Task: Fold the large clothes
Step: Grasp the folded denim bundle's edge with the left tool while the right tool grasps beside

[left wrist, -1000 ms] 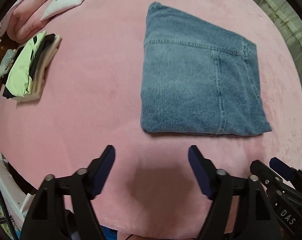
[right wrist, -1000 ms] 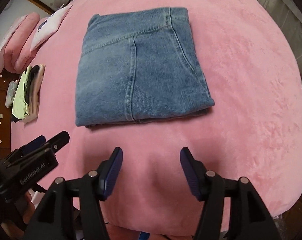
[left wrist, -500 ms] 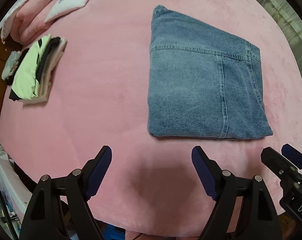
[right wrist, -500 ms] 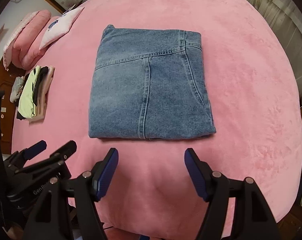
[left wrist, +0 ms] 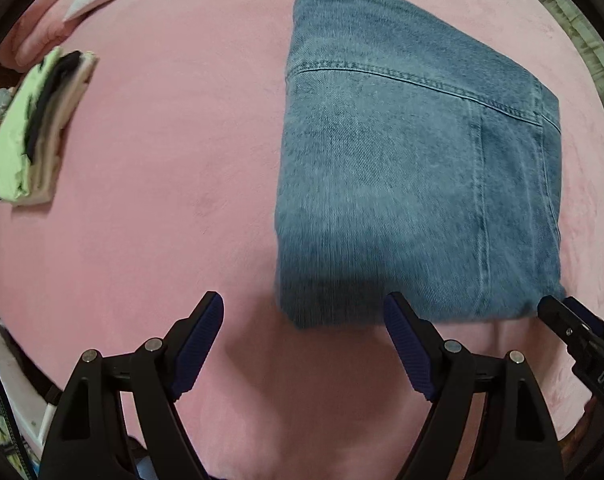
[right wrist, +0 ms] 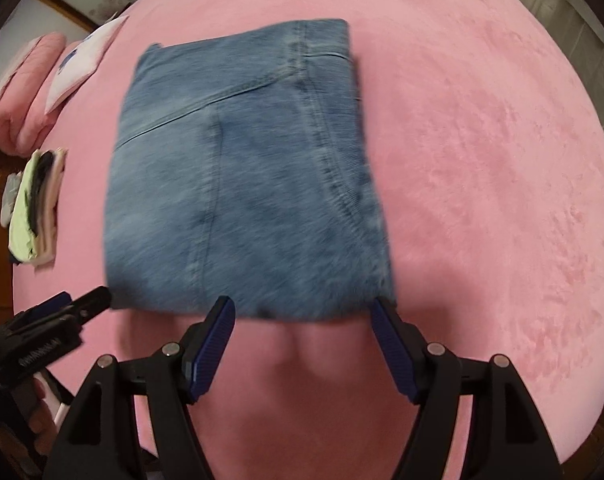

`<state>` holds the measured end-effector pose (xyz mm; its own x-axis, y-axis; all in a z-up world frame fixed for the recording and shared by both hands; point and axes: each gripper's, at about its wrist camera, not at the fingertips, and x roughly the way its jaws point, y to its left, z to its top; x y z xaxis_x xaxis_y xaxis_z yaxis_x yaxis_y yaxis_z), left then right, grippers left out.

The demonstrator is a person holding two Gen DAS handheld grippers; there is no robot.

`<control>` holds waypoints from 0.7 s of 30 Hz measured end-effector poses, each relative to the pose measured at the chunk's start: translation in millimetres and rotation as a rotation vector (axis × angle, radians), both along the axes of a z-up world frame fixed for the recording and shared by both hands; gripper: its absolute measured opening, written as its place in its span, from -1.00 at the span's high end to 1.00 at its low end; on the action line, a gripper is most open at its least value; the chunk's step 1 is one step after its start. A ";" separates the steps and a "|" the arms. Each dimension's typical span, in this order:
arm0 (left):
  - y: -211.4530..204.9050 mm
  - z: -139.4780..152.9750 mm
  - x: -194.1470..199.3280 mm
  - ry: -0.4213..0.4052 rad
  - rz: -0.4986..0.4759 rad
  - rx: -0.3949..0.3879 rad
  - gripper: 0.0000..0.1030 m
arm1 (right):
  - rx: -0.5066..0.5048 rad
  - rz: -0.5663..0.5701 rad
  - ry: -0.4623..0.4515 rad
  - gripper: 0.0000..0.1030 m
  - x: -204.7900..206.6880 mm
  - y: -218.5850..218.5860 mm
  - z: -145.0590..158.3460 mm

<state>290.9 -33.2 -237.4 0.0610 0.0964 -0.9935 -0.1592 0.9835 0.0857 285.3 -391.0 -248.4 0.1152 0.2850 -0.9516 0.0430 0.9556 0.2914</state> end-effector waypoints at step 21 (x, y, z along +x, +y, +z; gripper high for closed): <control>40.4 -59.1 91.3 -0.090 -0.101 -0.309 -0.65 | 0.532 -0.045 -0.094 -0.49 97.0 -46.7 -73.9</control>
<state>382.3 7.2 -296.5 0.1435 -0.2199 -0.9649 -0.0527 0.9719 -0.2294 382.3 -437.7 -322.3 0.2161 0.7172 -0.6625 0.0313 0.6731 0.7389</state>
